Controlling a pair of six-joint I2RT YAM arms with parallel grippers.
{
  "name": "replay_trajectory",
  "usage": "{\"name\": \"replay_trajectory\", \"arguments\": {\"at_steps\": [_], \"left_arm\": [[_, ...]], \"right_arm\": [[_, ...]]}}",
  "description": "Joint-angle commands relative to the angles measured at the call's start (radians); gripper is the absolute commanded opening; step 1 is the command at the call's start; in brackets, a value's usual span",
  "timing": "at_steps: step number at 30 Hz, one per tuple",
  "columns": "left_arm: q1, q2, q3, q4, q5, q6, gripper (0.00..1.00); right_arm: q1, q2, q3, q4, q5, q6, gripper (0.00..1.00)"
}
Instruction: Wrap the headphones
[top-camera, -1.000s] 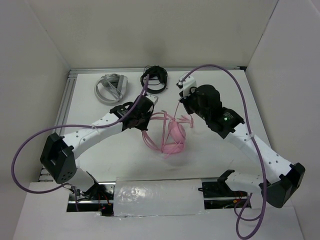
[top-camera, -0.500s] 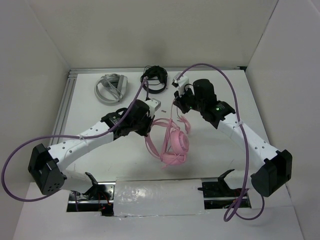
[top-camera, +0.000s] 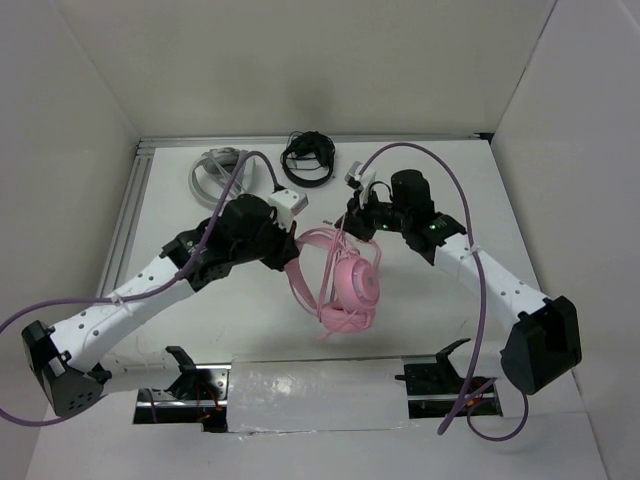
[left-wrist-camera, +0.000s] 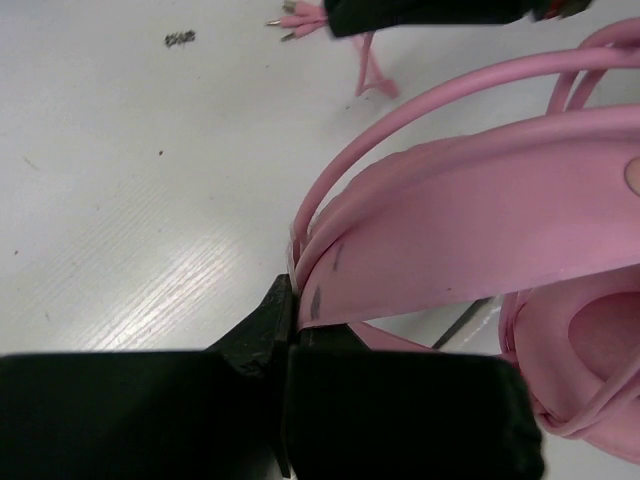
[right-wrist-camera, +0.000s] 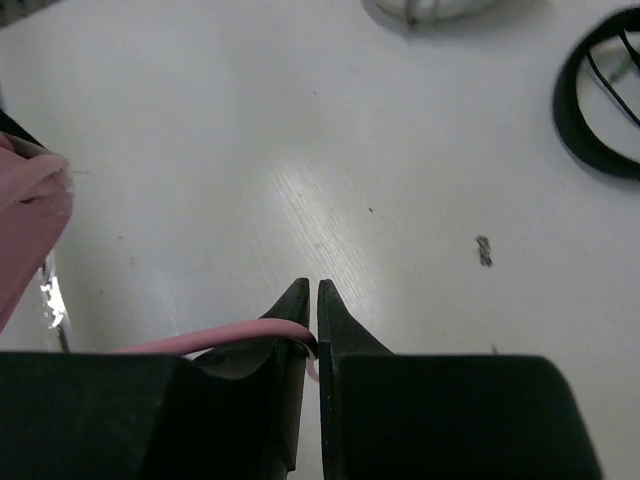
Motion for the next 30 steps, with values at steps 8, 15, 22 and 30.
{"name": "replay_trajectory", "arguments": {"at_steps": [8,15,22,30], "left_arm": [[-0.001,0.067,0.381,0.086,0.201,0.008,0.0],[0.023,0.07,0.484,0.069,0.247,0.006,0.0],[0.074,0.079,0.628,0.026,0.204,0.011,0.0],[0.115,0.082,0.661,0.028,0.231,0.005,0.0]], "right_arm": [[0.07,0.237,0.112,0.207,-0.28,0.009,0.16],[0.109,0.325,0.145,0.261,-0.311,0.043,0.18],[0.113,0.382,0.137,0.284,-0.32,0.06,0.2],[0.138,0.435,0.145,0.327,-0.337,0.095,0.28]]}}
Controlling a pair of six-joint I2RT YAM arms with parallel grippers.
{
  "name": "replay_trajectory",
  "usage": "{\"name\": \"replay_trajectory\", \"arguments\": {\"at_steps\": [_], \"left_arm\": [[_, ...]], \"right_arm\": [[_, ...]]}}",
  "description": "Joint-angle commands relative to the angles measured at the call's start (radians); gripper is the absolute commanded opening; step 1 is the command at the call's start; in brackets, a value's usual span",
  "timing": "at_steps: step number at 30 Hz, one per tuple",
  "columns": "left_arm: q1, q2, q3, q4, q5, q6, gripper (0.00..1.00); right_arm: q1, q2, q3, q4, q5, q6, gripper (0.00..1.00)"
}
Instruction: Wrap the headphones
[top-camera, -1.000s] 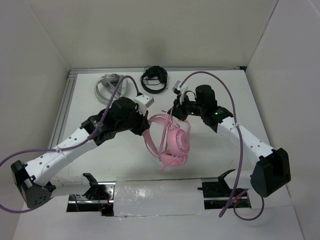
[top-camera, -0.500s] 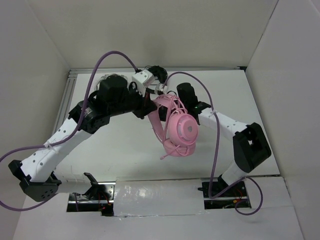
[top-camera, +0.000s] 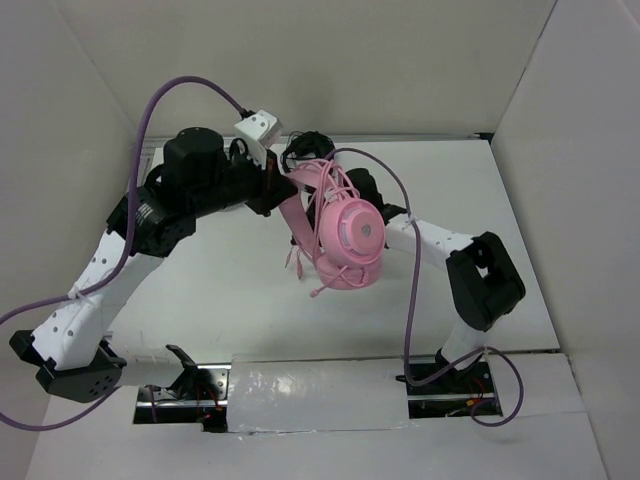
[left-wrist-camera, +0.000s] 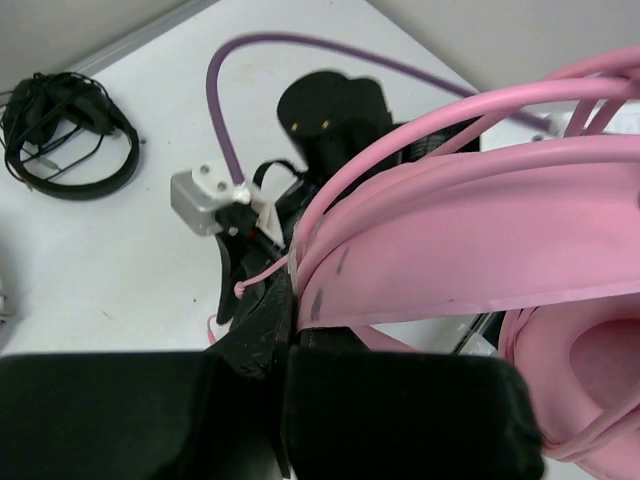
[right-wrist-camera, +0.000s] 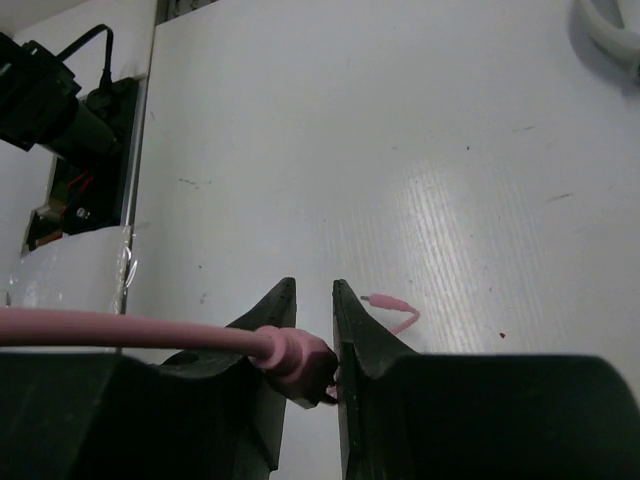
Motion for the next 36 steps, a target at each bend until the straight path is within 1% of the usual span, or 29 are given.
{"name": "replay_trajectory", "arguments": {"at_steps": [1,7,11,13,15,17,18,21,22,24,25,27,28,29,31,32,33,34,36], "left_arm": [[0.008,-0.028,0.085,0.198,0.084,-0.066,0.0],[0.008,-0.025,0.108,0.187,0.101,-0.072,0.0],[0.011,-0.02,0.138,0.179,0.087,-0.075,0.0],[0.01,-0.017,0.15,0.182,0.077,-0.075,0.0],[0.011,-0.01,0.157,0.187,0.058,-0.075,0.0],[0.013,-0.003,0.164,0.19,0.024,-0.068,0.0],[0.019,0.006,0.17,0.19,0.015,-0.069,0.0],[0.042,0.033,0.179,0.175,-0.034,-0.086,0.0],[0.083,0.056,0.185,0.173,-0.029,-0.095,0.0],[0.1,0.066,0.193,0.169,0.006,-0.108,0.0],[0.131,0.085,0.211,0.161,0.009,-0.127,0.0],[0.151,0.115,0.242,0.146,-0.034,-0.143,0.0],[0.17,0.15,0.281,0.121,-0.092,-0.153,0.0],[0.183,0.168,0.305,0.101,-0.112,-0.181,0.0],[0.224,0.217,0.355,0.066,-0.132,-0.215,0.0],[0.24,0.227,0.36,0.066,-0.132,-0.221,0.0],[0.255,0.234,0.362,0.061,-0.17,-0.229,0.0],[0.295,0.251,0.365,0.051,-0.183,-0.264,0.0],[0.342,0.265,0.371,0.017,-0.16,-0.29,0.0]], "right_arm": [[0.031,0.03,0.018,0.034,0.011,0.02,0.28],[0.051,0.069,0.051,0.049,-0.011,0.029,0.29],[0.055,0.101,0.062,0.083,-0.031,0.067,0.29],[0.058,0.128,0.062,0.135,-0.066,0.116,0.28],[0.063,0.151,0.056,0.185,-0.069,0.138,0.25],[0.071,0.159,0.041,0.193,-0.069,0.136,0.05],[0.074,0.153,0.029,0.201,-0.058,0.164,0.0],[0.074,0.116,-0.045,0.241,-0.052,0.178,0.0],[0.074,0.081,-0.101,0.241,-0.04,0.175,0.0],[0.075,0.07,-0.152,0.256,-0.025,0.184,0.0],[0.074,0.046,-0.174,0.276,-0.015,0.192,0.0],[0.077,0.026,-0.226,0.279,-0.022,0.201,0.0],[0.08,0.001,-0.24,0.266,-0.014,0.198,0.0],[0.078,-0.006,-0.257,0.258,0.0,0.201,0.0],[0.081,-0.045,-0.312,0.267,0.028,0.219,0.0],[0.081,-0.059,-0.333,0.282,0.035,0.234,0.0],[0.081,-0.092,-0.384,0.295,0.047,0.26,0.0],[0.083,-0.111,-0.409,0.308,0.06,0.271,0.0],[0.085,-0.172,-0.47,0.287,0.124,0.284,0.0]]}}
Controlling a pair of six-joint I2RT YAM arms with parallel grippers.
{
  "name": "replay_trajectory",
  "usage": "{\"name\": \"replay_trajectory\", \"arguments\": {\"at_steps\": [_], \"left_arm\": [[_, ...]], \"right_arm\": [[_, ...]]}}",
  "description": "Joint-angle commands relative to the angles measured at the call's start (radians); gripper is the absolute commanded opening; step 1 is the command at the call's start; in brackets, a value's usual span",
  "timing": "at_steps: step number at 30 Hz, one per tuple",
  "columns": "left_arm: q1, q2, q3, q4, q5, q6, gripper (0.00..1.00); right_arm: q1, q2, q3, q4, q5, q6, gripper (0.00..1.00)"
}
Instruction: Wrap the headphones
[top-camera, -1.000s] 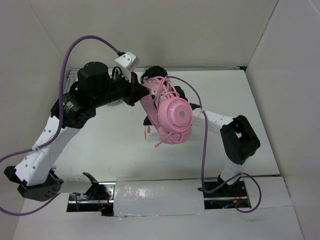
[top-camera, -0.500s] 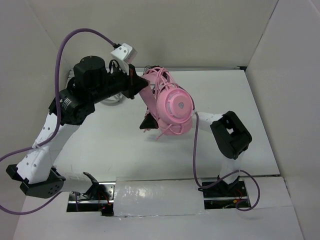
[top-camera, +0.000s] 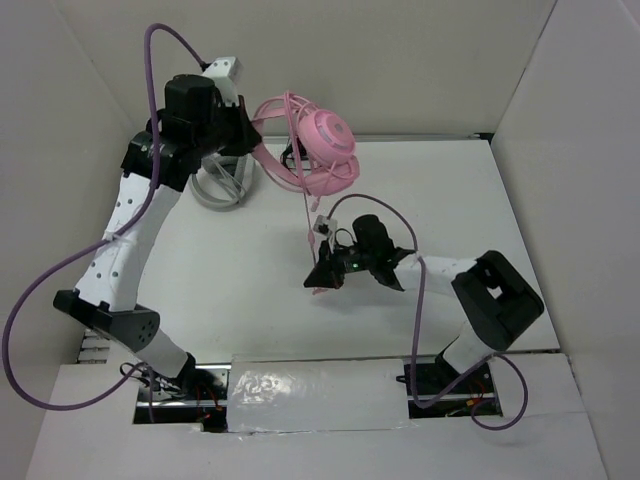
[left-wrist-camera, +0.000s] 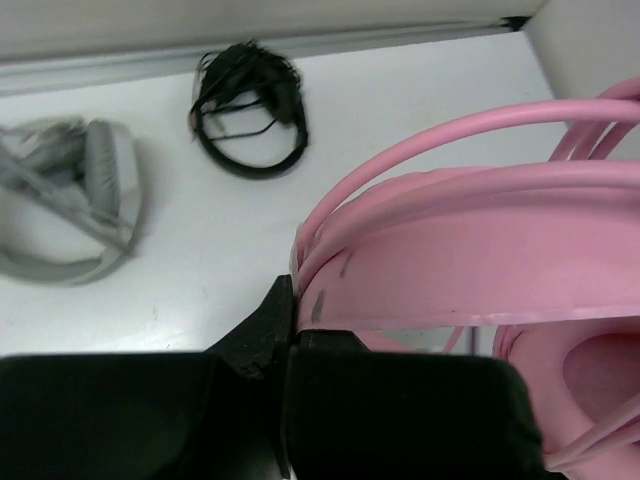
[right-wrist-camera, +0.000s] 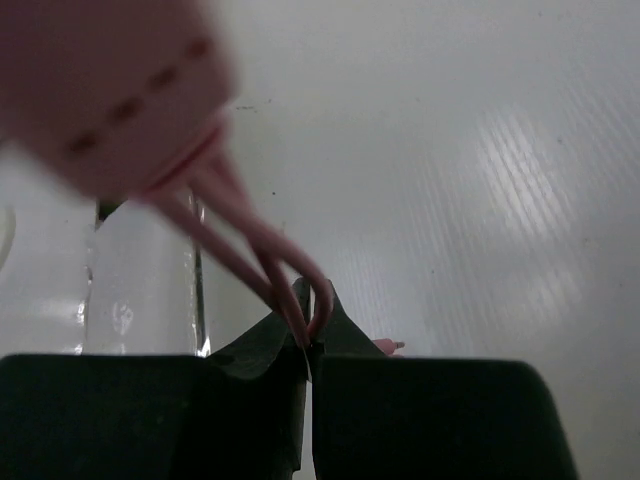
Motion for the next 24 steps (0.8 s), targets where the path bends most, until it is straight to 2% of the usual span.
{"name": "replay_trajectory", "arguments": {"at_steps": [1,7,11,13,18,22,24], "left_arm": [[0.119,-0.008,0.066,0.089,0.017,-0.164,0.0],[0.267,0.046,0.06,0.029,0.017,-0.253,0.0],[0.328,0.067,0.04,0.019,0.029,-0.279,0.0],[0.33,0.072,0.04,0.006,0.01,-0.295,0.0],[0.279,0.11,0.019,-0.072,-0.182,-0.33,0.0],[0.252,0.154,-0.007,-0.125,-0.265,-0.367,0.0],[0.238,0.187,-0.013,-0.162,-0.31,-0.397,0.0]], "right_arm": [[0.017,-0.106,-0.087,-0.02,0.102,0.038,0.0],[0.023,-0.273,-0.199,-0.162,0.309,0.067,0.0],[0.028,-0.327,-0.198,-0.27,0.456,0.099,0.0],[0.035,-0.327,-0.175,-0.308,0.546,0.116,0.0],[0.097,-0.367,-0.105,-0.461,0.79,0.148,0.0],[0.198,-0.454,-0.008,-0.612,1.047,0.15,0.0],[0.236,-0.486,0.05,-0.704,1.114,0.15,0.0]]}}
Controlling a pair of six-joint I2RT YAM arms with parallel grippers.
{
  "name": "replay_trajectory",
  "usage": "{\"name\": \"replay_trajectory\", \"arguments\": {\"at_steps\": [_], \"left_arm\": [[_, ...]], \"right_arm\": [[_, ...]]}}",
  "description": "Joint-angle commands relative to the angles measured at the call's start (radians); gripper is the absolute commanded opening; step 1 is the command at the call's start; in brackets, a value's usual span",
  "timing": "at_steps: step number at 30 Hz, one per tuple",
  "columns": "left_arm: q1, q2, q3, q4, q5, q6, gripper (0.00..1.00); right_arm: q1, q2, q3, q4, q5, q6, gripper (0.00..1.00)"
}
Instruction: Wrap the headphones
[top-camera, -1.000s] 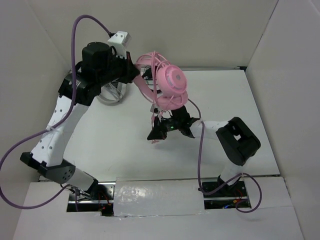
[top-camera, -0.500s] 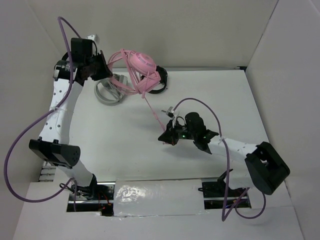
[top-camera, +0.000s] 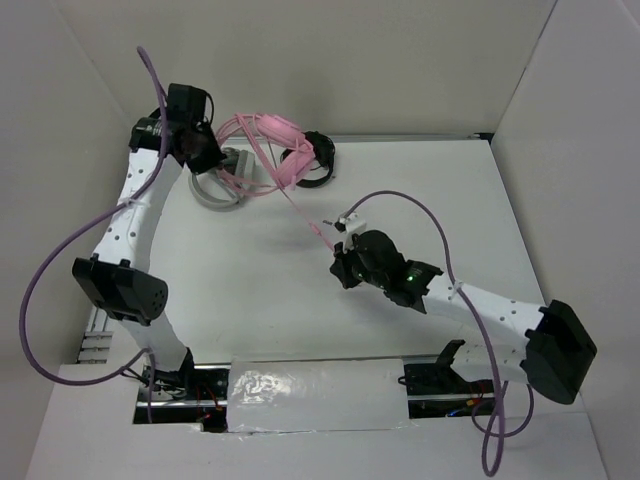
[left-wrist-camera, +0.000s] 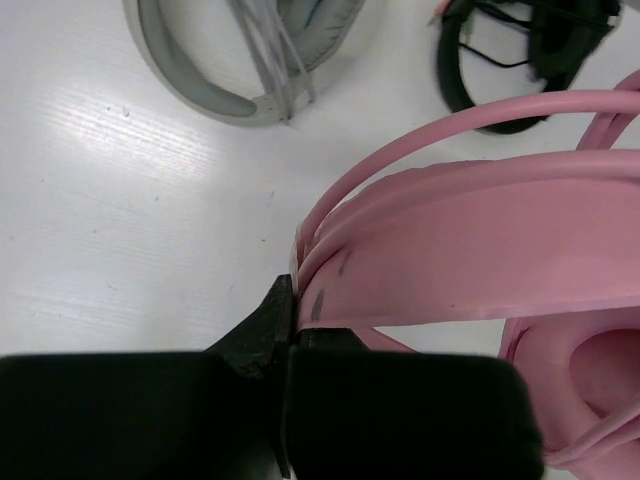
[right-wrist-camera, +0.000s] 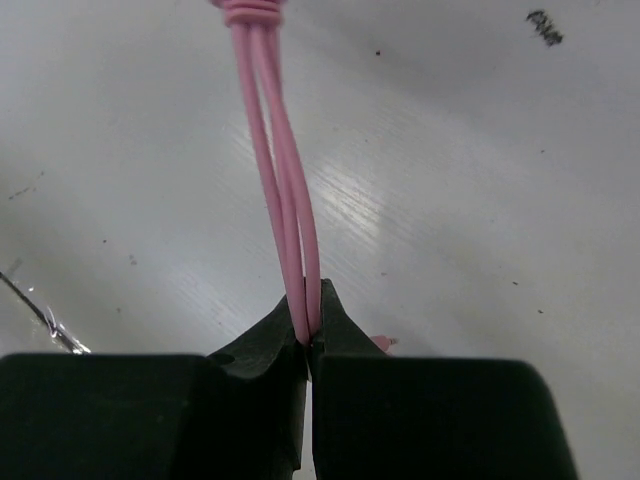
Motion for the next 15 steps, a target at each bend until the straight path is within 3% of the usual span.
{"name": "replay_trajectory", "arguments": {"at_steps": [1,5,12,15], "left_arm": [[-0.003,0.037,0.009,0.084,-0.156,-0.142,0.0],[-0.021,0.084,-0.001,0.052,-0.182,-0.161,0.0],[-0.087,0.144,-0.059,0.069,-0.206,-0.089,0.0],[-0.129,0.175,-0.081,0.06,-0.237,-0.072,0.0]], "right_arm": [[0.07,-0.081,0.105,-0.273,0.227,0.011,0.0],[0.127,-0.115,0.16,-0.374,0.294,-0.027,0.0],[0.207,-0.052,0.281,-0.438,0.624,-0.16,0.0],[0.209,-0.03,0.329,-0.425,0.638,-0.269,0.0]]}}
